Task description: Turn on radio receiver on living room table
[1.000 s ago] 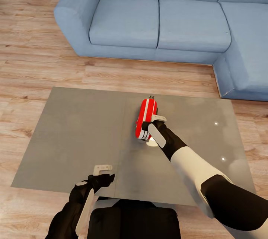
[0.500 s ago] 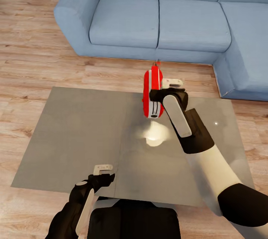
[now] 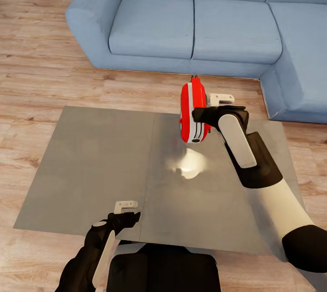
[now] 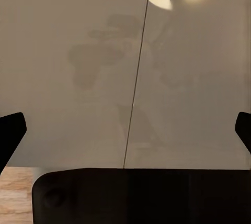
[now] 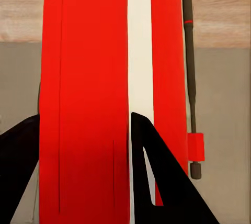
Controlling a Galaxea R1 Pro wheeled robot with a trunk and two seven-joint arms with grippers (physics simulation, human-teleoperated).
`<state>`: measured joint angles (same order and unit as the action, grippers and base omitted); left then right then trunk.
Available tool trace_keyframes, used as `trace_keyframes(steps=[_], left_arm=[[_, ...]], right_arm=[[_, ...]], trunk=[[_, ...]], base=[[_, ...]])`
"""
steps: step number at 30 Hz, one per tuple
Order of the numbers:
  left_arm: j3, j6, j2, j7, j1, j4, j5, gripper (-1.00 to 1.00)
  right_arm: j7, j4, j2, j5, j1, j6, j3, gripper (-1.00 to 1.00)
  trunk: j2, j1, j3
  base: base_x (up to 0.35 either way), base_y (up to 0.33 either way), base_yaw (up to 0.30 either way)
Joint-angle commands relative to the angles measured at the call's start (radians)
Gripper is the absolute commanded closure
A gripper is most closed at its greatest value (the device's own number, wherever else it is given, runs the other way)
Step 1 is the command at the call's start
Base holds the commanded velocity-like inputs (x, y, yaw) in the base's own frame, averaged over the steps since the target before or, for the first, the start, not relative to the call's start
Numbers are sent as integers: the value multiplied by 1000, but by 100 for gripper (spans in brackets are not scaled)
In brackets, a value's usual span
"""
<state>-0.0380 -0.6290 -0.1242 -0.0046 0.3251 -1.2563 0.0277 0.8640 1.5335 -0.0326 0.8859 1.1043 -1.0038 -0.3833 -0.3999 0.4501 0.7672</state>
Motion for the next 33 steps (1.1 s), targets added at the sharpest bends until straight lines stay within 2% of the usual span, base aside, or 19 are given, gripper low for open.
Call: trace_keyframes(steps=[1,11,15,22,23,26,29,32,33], left_arm=[[0,0,0,0,0,0,0,-100],[-1,0,-1,-2,0,-4,1,-100],[-10,-9,-3,-11,0,-100,3,-100],[-23,-21,-4,-144,2,-253,56,-100],[-23,-33,-4,-170,5,-264,61,-100],[-21,-153,-4,-282,17,-278,95,-100],[-15,-257,0,-370,88,-280,136,-100],[-12,-329,10,-402,157,-281,152,-100],[-11,-360,17,-408,176,-281,155,-100]], right_arm=[[0,2,-2,2,0,0,0,100],[-3,3,-3,17,-4,-9,-5,100],[-6,1,-3,18,-4,-10,-7,100],[-16,-8,-6,20,-5,-15,-12,100],[-26,-9,-5,20,-8,-25,-13,100],[-95,-11,-7,20,-11,-43,-13,100],[-169,-14,-16,18,-12,-43,-13,100],[-232,-14,-47,18,-12,-43,-13,100],[-267,-14,-72,18,-12,-43,-13,100]], trunk=[[0,0,0],[0,0,0],[0,0,0],[0,0,0],[0,0,0],[0,0,0],[0,0,0],[0,0,0],[0,0,0]], base=[[0,0,0],[0,0,0],[0,0,0],[0,0,0],[0,0,0],[0,0,0],[0,0,0],[0,0,0],[0,0,0]])
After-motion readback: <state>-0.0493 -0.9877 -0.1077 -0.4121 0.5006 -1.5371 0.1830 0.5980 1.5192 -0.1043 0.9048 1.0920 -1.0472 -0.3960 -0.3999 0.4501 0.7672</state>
